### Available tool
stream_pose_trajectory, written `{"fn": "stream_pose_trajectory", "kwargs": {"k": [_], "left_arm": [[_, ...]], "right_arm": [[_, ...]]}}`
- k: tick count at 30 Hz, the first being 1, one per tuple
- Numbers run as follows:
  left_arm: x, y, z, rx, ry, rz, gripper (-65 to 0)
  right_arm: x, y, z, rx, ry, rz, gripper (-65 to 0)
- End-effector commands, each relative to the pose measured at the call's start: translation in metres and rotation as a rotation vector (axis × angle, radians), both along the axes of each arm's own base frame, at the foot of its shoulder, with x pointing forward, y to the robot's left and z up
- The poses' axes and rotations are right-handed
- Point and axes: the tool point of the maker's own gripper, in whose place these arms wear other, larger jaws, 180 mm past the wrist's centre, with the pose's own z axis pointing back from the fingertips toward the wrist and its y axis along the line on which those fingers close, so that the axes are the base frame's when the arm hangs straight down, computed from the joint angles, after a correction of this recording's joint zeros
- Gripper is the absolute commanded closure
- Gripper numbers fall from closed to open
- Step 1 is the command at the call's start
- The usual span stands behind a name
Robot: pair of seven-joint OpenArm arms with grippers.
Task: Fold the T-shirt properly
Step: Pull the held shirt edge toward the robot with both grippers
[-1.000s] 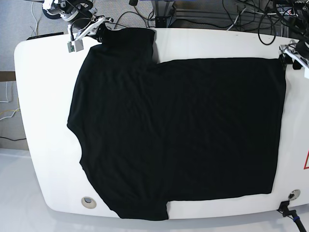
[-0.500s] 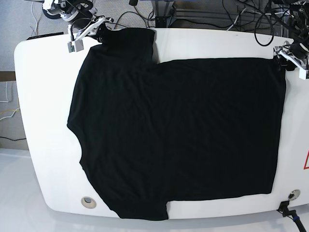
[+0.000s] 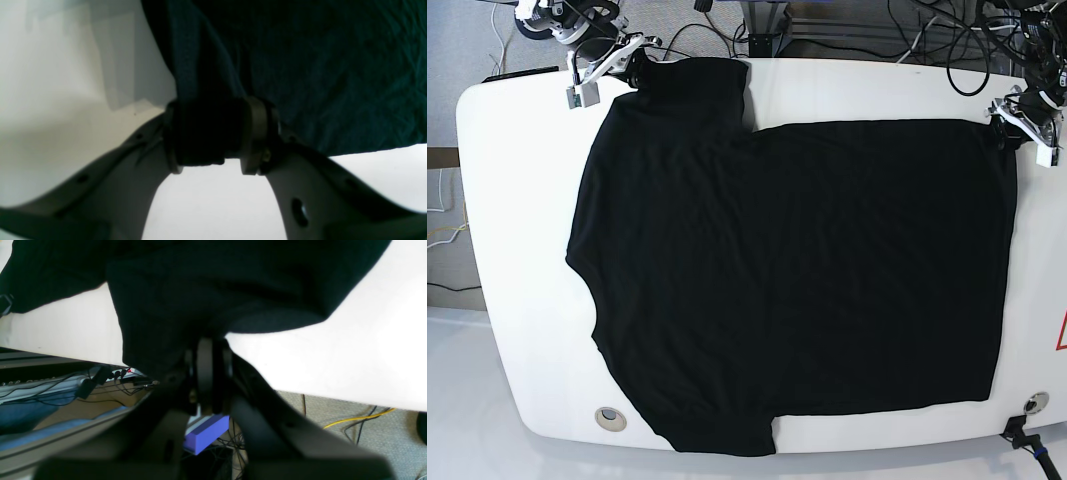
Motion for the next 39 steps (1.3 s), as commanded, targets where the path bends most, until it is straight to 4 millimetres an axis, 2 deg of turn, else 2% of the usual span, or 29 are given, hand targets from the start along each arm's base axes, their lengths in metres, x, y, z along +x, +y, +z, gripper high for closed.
{"fn": "stream_pose_trajectory", "kwargs": {"k": [1,4,5,7,8,11,21,24,29,36,39], "left_arm": [[-0.002,0.004,0.001,0.023,0.025,-0.016,-21.6],[-0.002,0.004,0.002,0.024,0.024,-0.017,-21.1],[-0.002,0.005,0.002,0.024,0.022,-0.015,-18.1],[-0.001,0.005,0.003,0.025,0.015,-0.013,-4.4],[0.0,0.005,0.003,0.025,0.013,-0.013,0.0],[0.007,0.005,0.006,0.025,-0.003,-0.012,0.0],[0.008,0.006,0.009,0.028,-0.008,-0.012,0.0],[0.0,0.005,0.006,0.029,0.011,-0.015,0.0],[-0.011,0.001,0.014,0.068,0.015,-0.056,0.0],[-0.031,-0.012,0.031,0.133,0.026,-0.139,0.0],[-0.029,-0.005,0.044,0.163,-0.008,-0.121,0.0]], "right_arm": [[0.003,-0.001,0.007,0.003,-0.029,0.002,-2.5],[0.003,-0.001,0.007,0.005,-0.029,0.001,-2.5],[0.003,-0.001,0.007,0.005,-0.029,0.001,-2.5],[0.003,-0.001,0.007,0.005,-0.029,0.001,-2.5],[0.003,-0.001,0.007,0.005,-0.029,0.001,-2.5],[0.003,0.0,0.007,0.006,-0.029,0.0,-2.5],[0.003,0.0,0.007,0.007,-0.029,-0.001,-2.5],[0.001,0.002,0.009,0.018,-0.027,-0.003,-2.5],[-0.008,0.007,0.012,0.079,-0.011,-0.026,-2.5],[-0.023,0.009,0.011,0.098,0.025,-0.033,-2.5],[-0.02,0.011,0.015,0.124,0.012,-0.041,-2.5]]}}
